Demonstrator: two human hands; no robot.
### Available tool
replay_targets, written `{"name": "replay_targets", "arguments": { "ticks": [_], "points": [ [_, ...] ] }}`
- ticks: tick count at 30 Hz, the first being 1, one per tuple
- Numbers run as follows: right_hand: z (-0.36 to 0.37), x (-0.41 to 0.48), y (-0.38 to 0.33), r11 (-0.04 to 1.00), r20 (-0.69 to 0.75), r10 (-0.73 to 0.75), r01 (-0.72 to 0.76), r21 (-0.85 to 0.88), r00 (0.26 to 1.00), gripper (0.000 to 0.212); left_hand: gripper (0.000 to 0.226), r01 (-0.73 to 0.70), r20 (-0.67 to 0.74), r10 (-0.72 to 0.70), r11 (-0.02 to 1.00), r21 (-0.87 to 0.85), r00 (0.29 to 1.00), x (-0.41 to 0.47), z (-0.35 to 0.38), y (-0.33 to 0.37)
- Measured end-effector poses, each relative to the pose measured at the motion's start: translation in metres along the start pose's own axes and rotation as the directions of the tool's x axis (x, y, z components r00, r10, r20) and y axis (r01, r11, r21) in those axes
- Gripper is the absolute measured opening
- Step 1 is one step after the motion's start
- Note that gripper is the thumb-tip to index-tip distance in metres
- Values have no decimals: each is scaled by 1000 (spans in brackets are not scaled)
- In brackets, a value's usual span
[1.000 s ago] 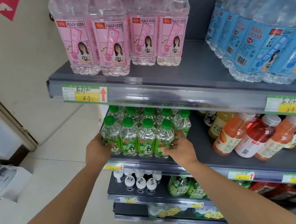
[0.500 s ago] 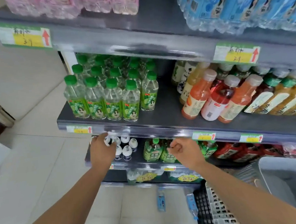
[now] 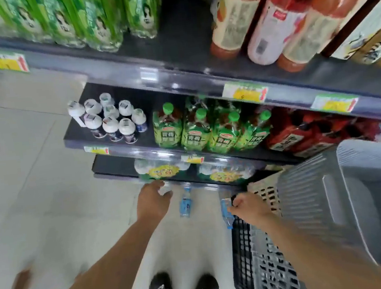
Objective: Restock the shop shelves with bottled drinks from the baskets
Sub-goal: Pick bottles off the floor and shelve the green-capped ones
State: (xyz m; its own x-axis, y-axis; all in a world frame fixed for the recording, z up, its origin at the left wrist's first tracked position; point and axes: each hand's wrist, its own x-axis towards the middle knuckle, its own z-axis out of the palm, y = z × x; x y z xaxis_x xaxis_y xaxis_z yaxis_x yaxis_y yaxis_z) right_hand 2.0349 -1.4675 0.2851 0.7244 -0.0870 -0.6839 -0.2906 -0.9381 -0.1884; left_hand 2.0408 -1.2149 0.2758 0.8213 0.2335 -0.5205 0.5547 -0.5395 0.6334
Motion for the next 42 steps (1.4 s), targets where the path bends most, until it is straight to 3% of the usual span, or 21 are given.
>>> {"name": "replay_targets", "arguments": {
  "ticks": [4,8,10,22,26,29,32,34,36,38,39,42],
  "points": [
    [61,44,40,997,40,60,-58,-50,997,40,38,-5,74,0,997,74,997,30,65,-36],
    [126,97,77,988,22,154,-154,24,988,27,37,-7,124,-8,992,126,992,71,128,-78],
    [156,124,92,979,6,197,-197,56,980,34,37,-16,143,-8,986,163,990,93,159,-101],
    [319,295,163,900,-120,381,-338,274,917,53,50,-54,252,-58,907,417,966,217,314,-228],
    [348,339,180,899,-253,413,-347,269,875,51,45,-45,254,-82,888,457,964,252,351,-251],
    [358,357,182,900,-291,432,-385,206,854,64,48,-9,255,-102,916,400,962,270,368,-260],
    [364,365,177,890,-245,449,-408,202,859,91,52,26,268,-131,932,361,955,284,378,-265],
    [366,368,170,901,-223,416,-366,232,882,97,55,82,275,-176,943,321,945,291,382,-266],
    [363,369,169,944,-289,324,-289,157,901,81,56,126,291,-204,956,265,935,295,383,-265],
    [355,368,170,988,-417,107,-143,-56,903,59,57,132,309,-211,957,257,927,299,383,-266],
    [351,369,173,977,-452,-42,-58,-205,891,58,57,130,318,-215,954,269,923,301,381,-267],
    [343,380,172,831,-292,-400,210,-514,869,78,60,131,352,-232,949,286,907,305,378,-269]
  ]
}}
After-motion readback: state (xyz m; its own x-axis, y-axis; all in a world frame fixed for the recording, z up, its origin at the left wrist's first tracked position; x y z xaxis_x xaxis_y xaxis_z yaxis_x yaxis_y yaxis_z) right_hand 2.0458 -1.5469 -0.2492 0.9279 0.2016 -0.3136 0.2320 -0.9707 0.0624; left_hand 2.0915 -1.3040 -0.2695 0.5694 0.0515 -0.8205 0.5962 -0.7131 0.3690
